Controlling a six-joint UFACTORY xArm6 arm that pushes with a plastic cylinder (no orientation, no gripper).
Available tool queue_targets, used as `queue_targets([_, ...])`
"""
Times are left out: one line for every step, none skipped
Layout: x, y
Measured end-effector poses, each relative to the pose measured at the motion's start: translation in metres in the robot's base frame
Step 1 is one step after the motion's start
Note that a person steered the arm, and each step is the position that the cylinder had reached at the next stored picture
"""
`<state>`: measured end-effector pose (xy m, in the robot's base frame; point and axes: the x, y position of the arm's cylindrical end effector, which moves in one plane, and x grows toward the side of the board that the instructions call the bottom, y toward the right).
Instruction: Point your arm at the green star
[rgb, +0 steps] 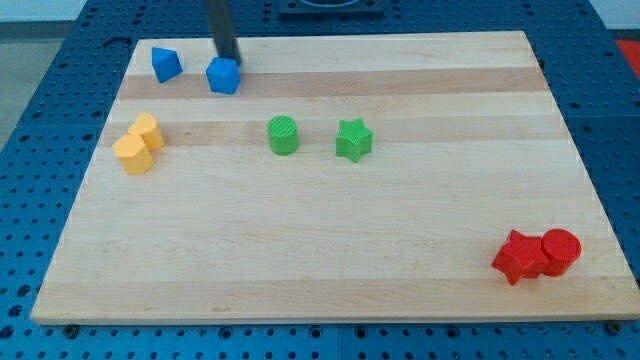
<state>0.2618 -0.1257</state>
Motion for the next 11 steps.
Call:
queue_targets([-0.012, 0.009])
queue_targets([-0.059, -0.005])
queue_targets([-0.069, -0.051])
queue_targets([-0.07, -0.079])
queue_targets([-0.071, -0.059])
queue_targets([-0.07, 0.004])
queue_targets([-0.055, 0.091])
queue_targets([-0.037, 0.186])
queue_targets([-0.002, 0.254])
queue_targets([0.056, 0.27])
queue_targets([0.12, 0.258])
